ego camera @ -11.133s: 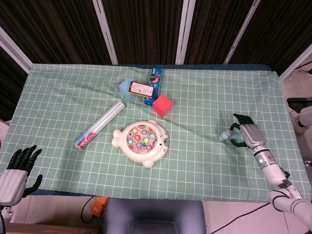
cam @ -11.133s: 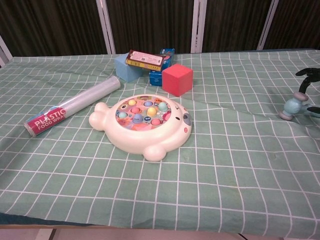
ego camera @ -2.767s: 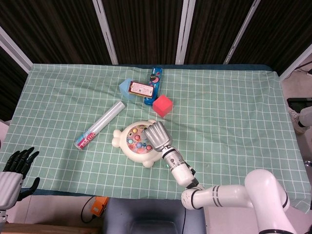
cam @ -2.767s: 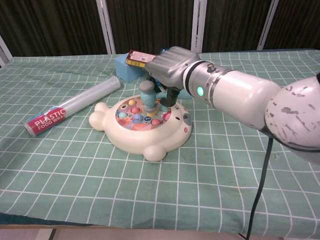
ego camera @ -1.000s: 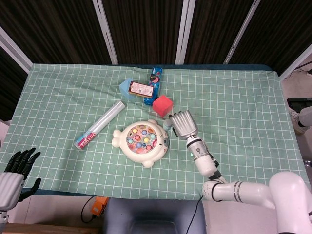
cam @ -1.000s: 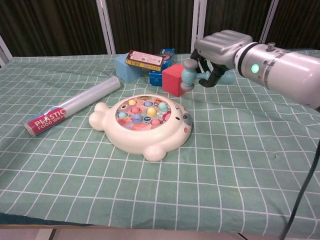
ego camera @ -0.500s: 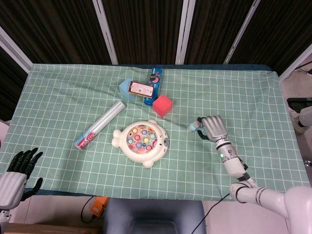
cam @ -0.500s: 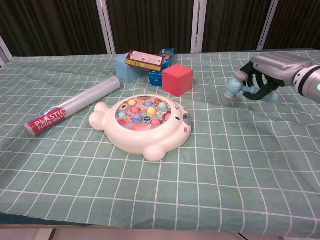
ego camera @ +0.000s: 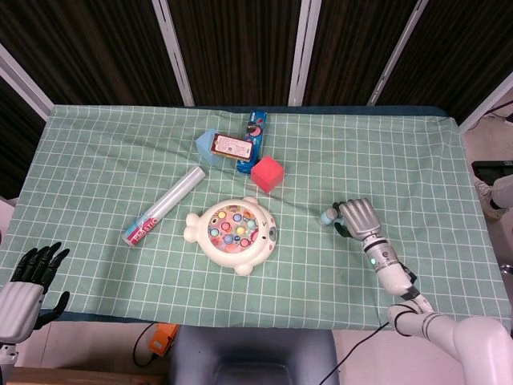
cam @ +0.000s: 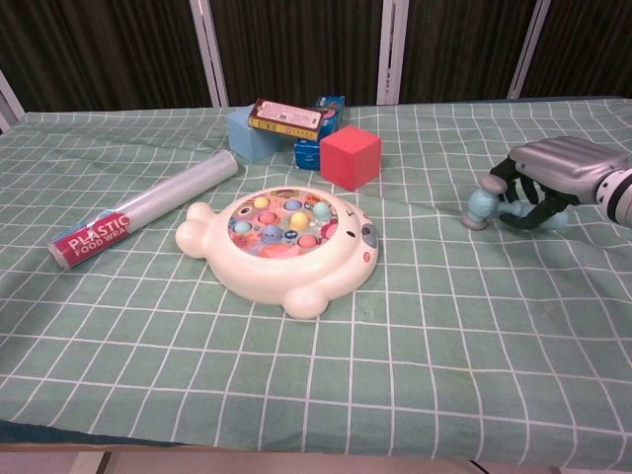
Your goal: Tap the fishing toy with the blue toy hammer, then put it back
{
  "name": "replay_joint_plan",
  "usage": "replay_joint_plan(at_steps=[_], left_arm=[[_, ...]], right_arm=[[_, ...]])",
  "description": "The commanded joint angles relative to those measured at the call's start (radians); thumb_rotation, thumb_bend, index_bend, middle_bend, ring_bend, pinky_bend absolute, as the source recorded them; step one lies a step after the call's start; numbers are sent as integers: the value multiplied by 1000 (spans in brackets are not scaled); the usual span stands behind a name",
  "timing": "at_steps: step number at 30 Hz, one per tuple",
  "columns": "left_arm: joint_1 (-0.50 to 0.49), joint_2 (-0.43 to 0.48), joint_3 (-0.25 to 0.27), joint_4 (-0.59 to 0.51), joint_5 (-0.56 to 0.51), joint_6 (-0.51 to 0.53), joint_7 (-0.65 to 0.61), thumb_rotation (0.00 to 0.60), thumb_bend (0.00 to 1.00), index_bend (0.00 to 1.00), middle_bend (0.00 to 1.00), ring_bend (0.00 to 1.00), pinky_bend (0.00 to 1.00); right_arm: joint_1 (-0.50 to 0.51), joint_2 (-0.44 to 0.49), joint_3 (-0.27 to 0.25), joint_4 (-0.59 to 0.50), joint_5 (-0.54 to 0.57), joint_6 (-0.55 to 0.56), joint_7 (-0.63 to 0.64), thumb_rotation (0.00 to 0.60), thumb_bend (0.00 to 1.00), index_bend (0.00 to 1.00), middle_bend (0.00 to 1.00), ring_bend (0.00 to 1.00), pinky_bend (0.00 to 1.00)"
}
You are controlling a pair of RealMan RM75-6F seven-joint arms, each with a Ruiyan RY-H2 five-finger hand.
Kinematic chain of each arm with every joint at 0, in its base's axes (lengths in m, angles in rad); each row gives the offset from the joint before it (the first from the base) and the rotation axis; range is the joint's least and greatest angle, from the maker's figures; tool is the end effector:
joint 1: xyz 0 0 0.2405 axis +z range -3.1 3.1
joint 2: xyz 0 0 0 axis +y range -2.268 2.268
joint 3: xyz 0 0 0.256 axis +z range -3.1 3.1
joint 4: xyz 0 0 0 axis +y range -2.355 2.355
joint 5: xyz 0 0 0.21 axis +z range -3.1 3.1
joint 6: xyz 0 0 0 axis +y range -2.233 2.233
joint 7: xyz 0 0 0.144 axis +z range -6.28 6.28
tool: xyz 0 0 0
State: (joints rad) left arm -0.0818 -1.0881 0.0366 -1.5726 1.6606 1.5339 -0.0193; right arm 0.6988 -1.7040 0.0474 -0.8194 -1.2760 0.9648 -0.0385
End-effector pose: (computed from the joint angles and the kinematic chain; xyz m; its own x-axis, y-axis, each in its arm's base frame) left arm -0.3052 0.1608 0.1579 0.4517 0.0382 0.8913 0.8831 -0.1608 -0.4407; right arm -0.2673 -0.3841 -0.0060 0.6178 -0.1634 0.7692 -0.7789 -0.2610 0.5702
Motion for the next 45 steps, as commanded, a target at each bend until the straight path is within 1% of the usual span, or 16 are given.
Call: replay_joint_plan(at_steps=[1,13,19,23,35,38,45], left_arm=[[0,0,0,-1,0,-1,1,600,413,0,0,0,67],[-2,-2,-1,-3,-6,-8,6,600,410,0,0,0,67],[-2,0,1,-3,-3,-6,4,600,410,0,0,0,67],[-2,0,1,-3,-3,-5,3,600,410,0,0,0,67],[-3,-2,1,-3,-2,-7,8,600,410,0,0,0,67],[-3,-2,2,-3,-2,-8,9,600,410,0,0,0,66],[-2,-2,2,-3,-3,-6,8,600,410,0,0,0,67]], right_arm=[[-3,-8,3,17,-13,-9,8,600,523,1000,726,802,830],[1,-48,25,86,-36,-56,15,600,512,1000,726,800,830],[-6,-48,33,91,-46,-61,27,600,463,999,726,795,829],[-10,-44,37,89,-52,-70,42,600,428,986,726,781,810],[-14,-48,56,100,-61,-79,74,600,416,979,726,777,802],[-15,-47,59,102,-64,-82,85,600,409,964,726,772,794],[-17,-47,63,108,-69,-95,113,600,384,868,724,740,753]])
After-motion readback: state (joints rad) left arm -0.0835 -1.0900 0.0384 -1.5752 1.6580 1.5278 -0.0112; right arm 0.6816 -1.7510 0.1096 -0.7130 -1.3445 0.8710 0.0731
